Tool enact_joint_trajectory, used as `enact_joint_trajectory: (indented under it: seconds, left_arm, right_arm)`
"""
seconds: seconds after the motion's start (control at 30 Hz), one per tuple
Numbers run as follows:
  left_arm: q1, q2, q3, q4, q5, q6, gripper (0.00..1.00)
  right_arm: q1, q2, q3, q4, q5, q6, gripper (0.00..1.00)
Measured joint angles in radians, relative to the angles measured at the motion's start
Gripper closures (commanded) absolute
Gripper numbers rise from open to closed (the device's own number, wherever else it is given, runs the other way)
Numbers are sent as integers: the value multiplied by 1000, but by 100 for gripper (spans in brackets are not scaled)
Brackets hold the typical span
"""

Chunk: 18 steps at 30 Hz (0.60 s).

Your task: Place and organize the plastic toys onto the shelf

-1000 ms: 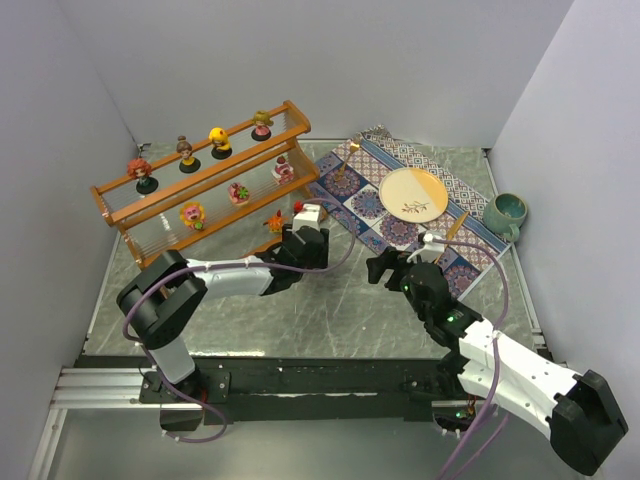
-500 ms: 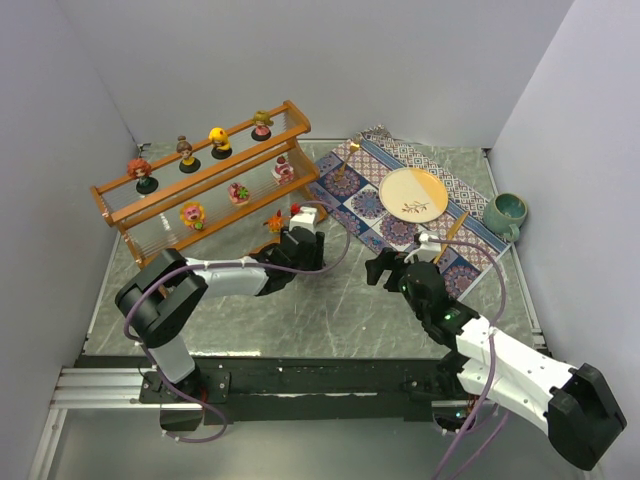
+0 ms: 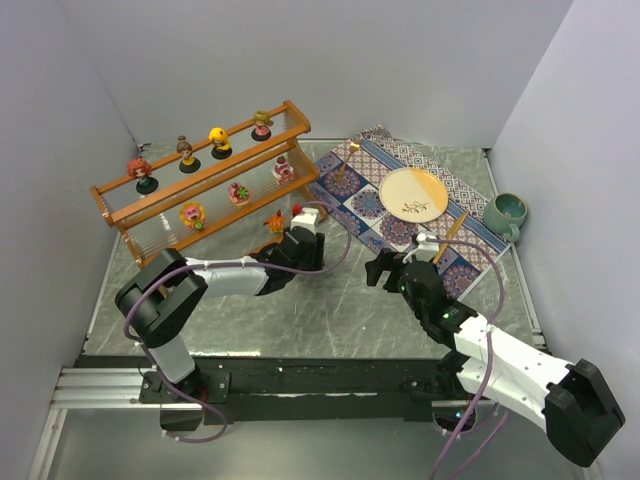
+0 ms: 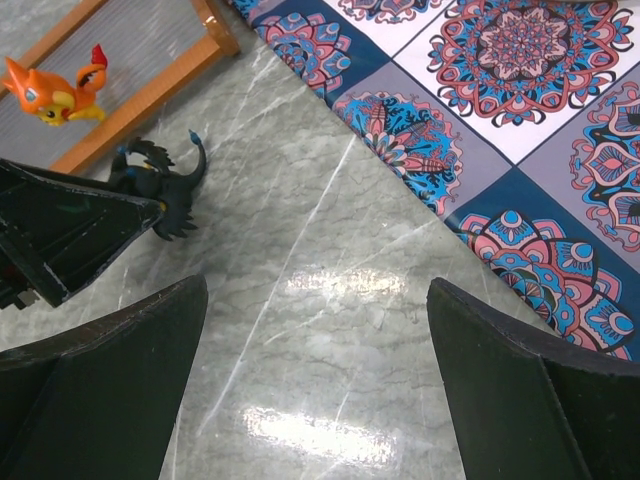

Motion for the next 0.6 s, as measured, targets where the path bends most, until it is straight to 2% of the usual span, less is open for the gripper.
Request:
enact_joint_trajectory:
  seconds: [0.23,0.6]
  left_arm:
    - [-11,-13,7,-40,25,-78,32]
    - [-50,-15,64,-61,74,-156,32]
  right_arm:
    - [0,19,0,0,-3,-5,3]
    - [0,27,1,0,0,-16,3]
